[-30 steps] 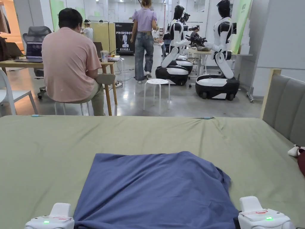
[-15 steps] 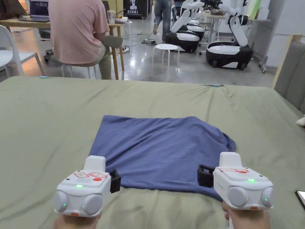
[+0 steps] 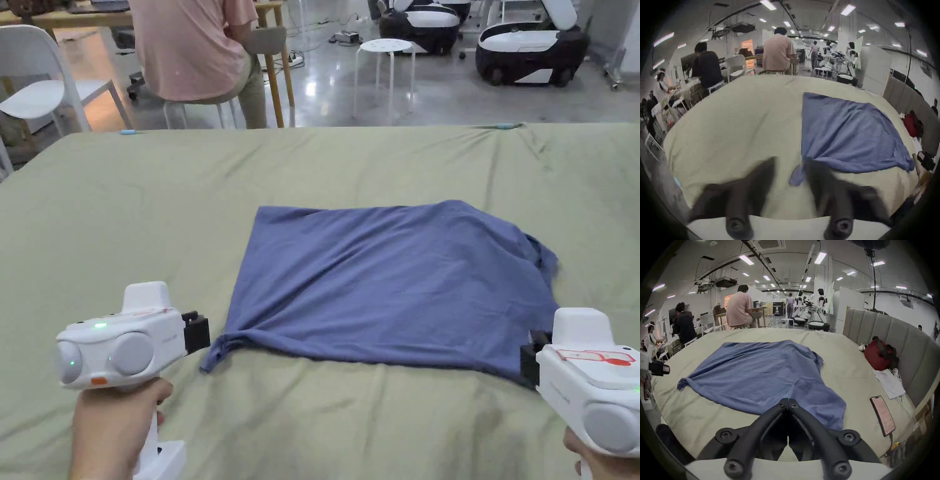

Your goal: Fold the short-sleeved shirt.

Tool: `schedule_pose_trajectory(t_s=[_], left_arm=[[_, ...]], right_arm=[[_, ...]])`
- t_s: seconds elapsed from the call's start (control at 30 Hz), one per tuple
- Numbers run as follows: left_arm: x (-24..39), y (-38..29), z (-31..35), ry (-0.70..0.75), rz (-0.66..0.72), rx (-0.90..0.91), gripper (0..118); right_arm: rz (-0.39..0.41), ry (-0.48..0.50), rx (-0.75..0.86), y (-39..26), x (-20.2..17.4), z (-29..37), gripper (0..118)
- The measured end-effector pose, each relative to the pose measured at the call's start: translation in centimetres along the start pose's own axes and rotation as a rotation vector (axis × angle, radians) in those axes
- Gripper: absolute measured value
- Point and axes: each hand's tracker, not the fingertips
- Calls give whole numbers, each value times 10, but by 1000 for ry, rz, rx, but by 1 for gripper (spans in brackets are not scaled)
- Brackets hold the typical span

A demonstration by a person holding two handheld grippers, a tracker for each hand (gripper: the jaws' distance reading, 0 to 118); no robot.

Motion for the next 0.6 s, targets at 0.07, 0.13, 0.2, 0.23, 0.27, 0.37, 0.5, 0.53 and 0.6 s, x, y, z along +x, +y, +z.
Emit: schedule_pose_trajectory(t_s=[0.07,0.13,0.2,0.23,0.27,0.37,0.5,0.53,0.6], left_arm=[[-1,-8,-13,-62,42,-42,117],[6,-14,-21,-115,52,-32,93],[12,-18,-39,-130,28,-107,89],[12,-20,-52,-116,7,-133,77],[16,-22,-61,-93,-27,-143,68],[18,-24,-82,-75,-63,-151,46],[18,-23,-72,-63,-67,-133,3],[19,-21,-67,-64,-83,-122,3],[22,-18,-57,-53,-122,-78,3]], right_arm=[[8,-17,-5,0,4,-1,0],[12,-22,-14,-1,10,-2,0],[16,-36,-25,-3,18,-4,0],[21,-38,-31,-4,23,-4,0],[27,-45,-38,-5,29,-4,0],[35,-87,-53,-9,48,1,0],[23,-124,-62,-12,77,11,0],[20,-126,-65,-13,83,13,0],[23,-125,-62,-18,96,14,0]])
